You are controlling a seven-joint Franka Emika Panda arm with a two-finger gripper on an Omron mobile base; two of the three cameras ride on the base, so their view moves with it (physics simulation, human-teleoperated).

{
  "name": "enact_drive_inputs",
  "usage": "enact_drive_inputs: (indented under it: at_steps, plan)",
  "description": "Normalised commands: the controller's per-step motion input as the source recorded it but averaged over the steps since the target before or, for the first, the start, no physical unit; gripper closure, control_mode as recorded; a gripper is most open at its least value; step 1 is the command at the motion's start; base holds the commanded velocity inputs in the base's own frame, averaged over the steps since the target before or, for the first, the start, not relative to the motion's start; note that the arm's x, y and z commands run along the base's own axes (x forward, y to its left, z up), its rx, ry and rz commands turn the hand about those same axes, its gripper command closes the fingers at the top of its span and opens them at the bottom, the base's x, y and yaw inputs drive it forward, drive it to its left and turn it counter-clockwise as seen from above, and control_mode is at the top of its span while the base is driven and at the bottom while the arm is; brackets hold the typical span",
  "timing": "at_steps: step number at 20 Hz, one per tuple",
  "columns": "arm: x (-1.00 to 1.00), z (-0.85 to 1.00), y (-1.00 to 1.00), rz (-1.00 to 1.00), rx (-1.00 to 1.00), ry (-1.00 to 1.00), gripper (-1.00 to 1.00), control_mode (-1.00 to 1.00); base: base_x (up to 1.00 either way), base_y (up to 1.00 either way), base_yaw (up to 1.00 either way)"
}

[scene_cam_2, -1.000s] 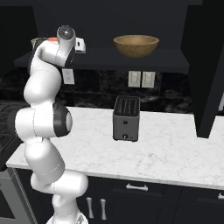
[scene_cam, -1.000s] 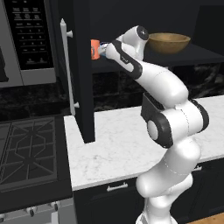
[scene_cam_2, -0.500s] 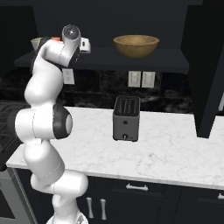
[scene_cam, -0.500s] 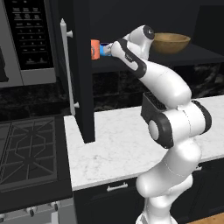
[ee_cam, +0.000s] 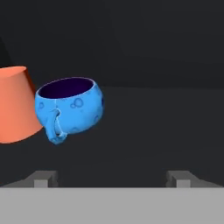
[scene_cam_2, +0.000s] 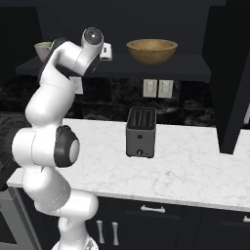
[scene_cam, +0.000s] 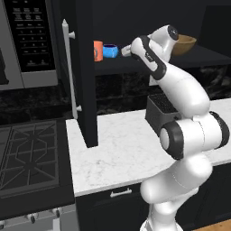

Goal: Gather all objects into one cabinet and sort the glasses and bowls to opposite sides.

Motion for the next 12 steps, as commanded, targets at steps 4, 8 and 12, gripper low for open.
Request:
enact_drive_inputs:
  at_steps: [4, 8, 12]
  plan:
    - [-1.00, 0.00, 0.00, 0.00, 0.00, -0.06, -1.00, -1.00, 0.00, 0.00, 0.00]
    - [-1.00, 0.00, -0.05, 0.00, 0.00, -0.06, -1.00, -1.00, 0.00, 0.00, 0.00]
    - [-1.00, 0.07, -0.40, -0.05, 0.00, -0.04, -1.00, -1.00, 0.00, 0.00, 0.00]
